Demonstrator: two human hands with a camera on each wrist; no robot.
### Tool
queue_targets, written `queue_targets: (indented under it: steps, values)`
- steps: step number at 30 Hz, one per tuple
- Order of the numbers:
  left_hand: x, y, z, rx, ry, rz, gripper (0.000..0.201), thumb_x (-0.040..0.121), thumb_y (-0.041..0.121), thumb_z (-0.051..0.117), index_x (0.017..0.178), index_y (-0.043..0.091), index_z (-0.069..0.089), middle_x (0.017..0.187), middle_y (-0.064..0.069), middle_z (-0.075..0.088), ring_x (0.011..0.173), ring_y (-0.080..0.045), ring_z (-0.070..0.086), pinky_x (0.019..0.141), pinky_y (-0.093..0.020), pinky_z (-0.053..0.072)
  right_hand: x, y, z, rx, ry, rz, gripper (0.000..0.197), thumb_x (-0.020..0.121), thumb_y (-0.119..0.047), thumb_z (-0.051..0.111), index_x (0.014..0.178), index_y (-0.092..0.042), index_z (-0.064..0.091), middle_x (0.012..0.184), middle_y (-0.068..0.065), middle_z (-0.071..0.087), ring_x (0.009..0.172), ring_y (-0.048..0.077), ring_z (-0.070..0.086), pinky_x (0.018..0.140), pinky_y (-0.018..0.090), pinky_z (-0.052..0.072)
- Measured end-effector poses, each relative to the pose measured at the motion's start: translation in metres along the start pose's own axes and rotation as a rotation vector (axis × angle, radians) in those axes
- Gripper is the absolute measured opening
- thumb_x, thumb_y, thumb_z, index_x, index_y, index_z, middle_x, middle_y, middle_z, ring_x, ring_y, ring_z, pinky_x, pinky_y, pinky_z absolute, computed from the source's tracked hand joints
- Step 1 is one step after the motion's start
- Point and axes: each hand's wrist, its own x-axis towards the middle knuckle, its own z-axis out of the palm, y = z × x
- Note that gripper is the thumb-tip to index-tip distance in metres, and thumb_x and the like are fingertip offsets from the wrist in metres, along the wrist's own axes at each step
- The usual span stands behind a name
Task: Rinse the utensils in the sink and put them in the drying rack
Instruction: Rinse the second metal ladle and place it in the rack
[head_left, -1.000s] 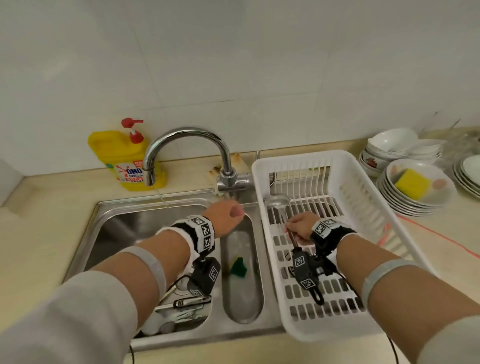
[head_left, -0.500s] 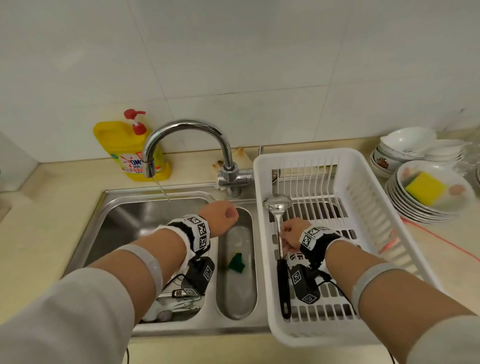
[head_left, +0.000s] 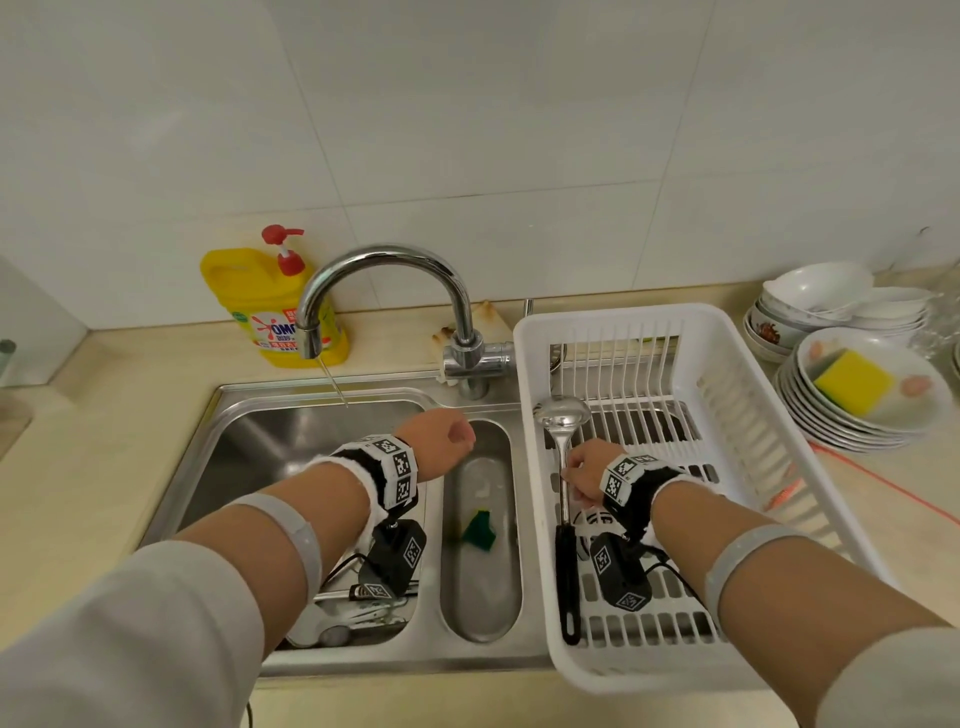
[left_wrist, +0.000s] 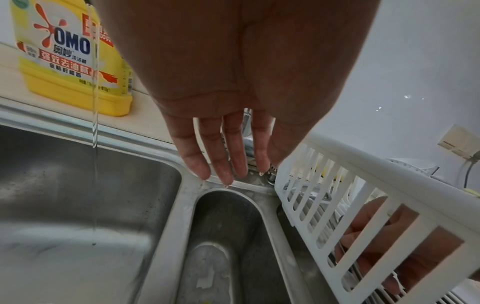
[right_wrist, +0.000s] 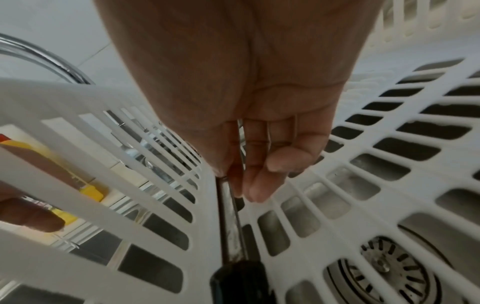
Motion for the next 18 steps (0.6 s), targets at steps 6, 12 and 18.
queue_targets:
  steps: [6, 12, 18]
  values:
    - [-0.010, -0.011, -0.014, -0.013, 0.056, -0.013, 0.014, 0.096, 0.026, 0.056, 0.105, 0.021, 0.065, 0.108, 0.001, 0.066, 0.100, -0.016, 0.061, 0.085, -0.026, 0.044, -0.014, -0.032, -0.045, -0.254, 0.305, 0.036, 0.023, 0.098, -0.031, 0.051, 0.094, -0.013, 0.063, 0.075, 0.002, 0.066, 0.060, 0.015, 0.063, 0.051, 0.025, 0.049]
    - [-0.031, -0.037, -0.021, 0.045, 0.091, -0.072, 0.018, 0.095, 0.026, 0.057, 0.105, 0.016, 0.068, 0.106, -0.003, 0.070, 0.099, -0.021, 0.064, 0.094, -0.039, 0.052, -0.048, -0.129, -0.067, -0.279, 0.453, -0.438, 0.033, 0.098, -0.034, 0.043, 0.070, -0.022, 0.054, 0.069, -0.001, 0.059, 0.064, 0.017, 0.056, 0.058, 0.028, 0.043]
    - [-0.074, -0.108, -0.045, 0.068, 0.110, -0.202, 0.019, 0.095, 0.026, 0.053, 0.107, 0.021, 0.068, 0.109, -0.001, 0.070, 0.101, -0.022, 0.065, 0.094, -0.036, 0.052, -0.039, -0.204, 0.019, -0.520, 0.057, -0.656, 0.019, 0.096, -0.029, 0.050, 0.096, -0.023, 0.068, 0.097, -0.002, 0.070, 0.089, 0.020, 0.064, 0.084, 0.038, 0.055]
